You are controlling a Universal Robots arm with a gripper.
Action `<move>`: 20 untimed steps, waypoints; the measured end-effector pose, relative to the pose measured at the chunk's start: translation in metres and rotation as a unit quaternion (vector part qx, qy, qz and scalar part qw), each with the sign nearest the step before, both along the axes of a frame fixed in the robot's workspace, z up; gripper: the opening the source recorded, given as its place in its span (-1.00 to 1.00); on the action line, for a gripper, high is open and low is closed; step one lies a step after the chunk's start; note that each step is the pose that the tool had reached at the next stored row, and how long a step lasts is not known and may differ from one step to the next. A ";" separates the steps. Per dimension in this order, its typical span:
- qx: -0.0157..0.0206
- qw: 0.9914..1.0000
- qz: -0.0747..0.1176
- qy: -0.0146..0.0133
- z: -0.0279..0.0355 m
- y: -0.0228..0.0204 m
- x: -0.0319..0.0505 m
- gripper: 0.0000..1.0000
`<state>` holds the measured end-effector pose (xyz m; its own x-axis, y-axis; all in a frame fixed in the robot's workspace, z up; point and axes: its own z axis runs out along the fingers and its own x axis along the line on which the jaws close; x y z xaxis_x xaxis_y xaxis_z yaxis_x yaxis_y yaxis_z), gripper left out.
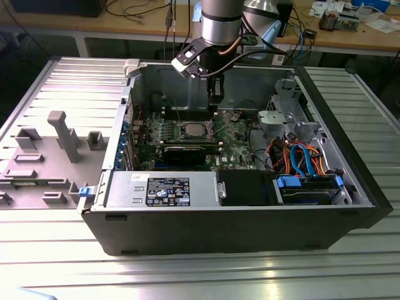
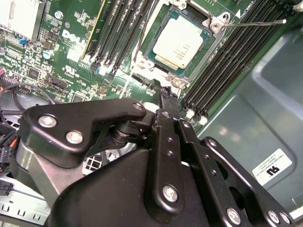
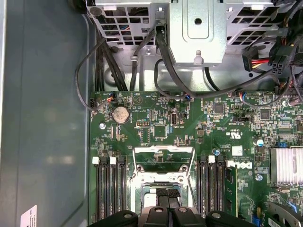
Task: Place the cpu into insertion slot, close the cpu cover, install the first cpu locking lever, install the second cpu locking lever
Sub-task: 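Close the cpu cover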
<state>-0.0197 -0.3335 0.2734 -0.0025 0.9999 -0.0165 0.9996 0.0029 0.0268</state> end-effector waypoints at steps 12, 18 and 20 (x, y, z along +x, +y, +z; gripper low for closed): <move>0.000 1.000 0.000 0.000 0.0000 0.0000 0.0030 -0.79; 0.000 1.000 0.000 0.000 0.0000 0.0000 0.0041 -0.79; 0.000 1.000 0.000 0.000 0.0000 0.0000 0.0042 -0.79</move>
